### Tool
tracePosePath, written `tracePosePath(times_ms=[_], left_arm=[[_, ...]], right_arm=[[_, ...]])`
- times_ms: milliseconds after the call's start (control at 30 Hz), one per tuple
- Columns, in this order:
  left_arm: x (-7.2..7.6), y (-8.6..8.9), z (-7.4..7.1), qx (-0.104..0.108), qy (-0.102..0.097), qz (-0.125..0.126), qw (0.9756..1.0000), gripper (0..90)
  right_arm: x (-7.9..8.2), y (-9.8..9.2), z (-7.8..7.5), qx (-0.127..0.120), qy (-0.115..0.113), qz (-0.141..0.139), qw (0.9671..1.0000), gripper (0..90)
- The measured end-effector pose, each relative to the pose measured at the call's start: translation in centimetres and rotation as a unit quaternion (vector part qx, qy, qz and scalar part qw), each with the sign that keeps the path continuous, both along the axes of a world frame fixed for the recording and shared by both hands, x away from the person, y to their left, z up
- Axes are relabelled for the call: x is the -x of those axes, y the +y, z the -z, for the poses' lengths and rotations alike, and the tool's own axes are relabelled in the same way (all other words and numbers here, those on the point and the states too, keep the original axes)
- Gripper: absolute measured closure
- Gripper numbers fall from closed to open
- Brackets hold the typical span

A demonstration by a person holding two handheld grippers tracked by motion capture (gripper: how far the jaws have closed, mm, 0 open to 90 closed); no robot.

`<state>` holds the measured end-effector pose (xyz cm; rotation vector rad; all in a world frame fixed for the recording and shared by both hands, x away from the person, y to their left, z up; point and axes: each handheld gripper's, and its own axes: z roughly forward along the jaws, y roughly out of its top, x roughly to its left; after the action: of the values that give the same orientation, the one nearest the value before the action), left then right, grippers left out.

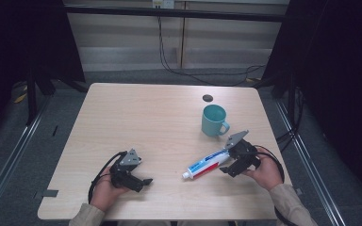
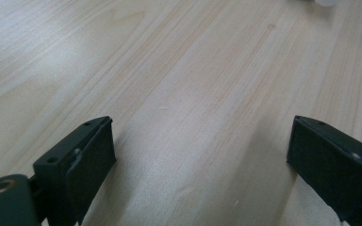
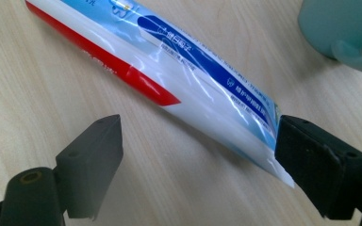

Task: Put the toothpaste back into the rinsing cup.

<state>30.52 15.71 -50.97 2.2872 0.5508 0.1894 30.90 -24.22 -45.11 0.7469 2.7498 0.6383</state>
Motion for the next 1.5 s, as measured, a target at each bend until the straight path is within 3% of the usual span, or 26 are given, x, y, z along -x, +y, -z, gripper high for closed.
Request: tracePosePath(times_ms=[167,467,800,1167,1367,1500], left_arm=[[0.0,0.0,0.0,-0.001,0.000,0.000,1.0000,7.9],[0.0,0.0,0.0,0.001,0.000,-0.001,1.0000,7.9],[0.0,0.0,0.0,0.001,0.000,0.000,1.0000,7.9],[0.0,0.0,0.0,0.000,0.000,0.000,1.0000,7.8],[0.0,0.0,0.0,-0.002,0.000,0.001,1.0000,7.9],[0.0,0.0,0.0,0.000,0.000,-0.001,1.0000,8.0]], right_arm=[[-0.8,0.7,-0.2,0.017,0.000,-0.026,0.9995,16.1],[-1.8,1.7,0.0,0.021,0.011,-0.051,0.9984,15.8],[-2.5,3.0,0.6,0.040,0.017,-0.092,0.9948,16.0],[-3.0,3.9,1.7,0.054,0.029,-0.113,0.9917,17.4],[-3.4,3.7,2.0,0.042,0.043,-0.116,0.9914,17.4],[-3.3,4.0,2.4,0.067,0.054,-0.125,0.9885,25.6]])
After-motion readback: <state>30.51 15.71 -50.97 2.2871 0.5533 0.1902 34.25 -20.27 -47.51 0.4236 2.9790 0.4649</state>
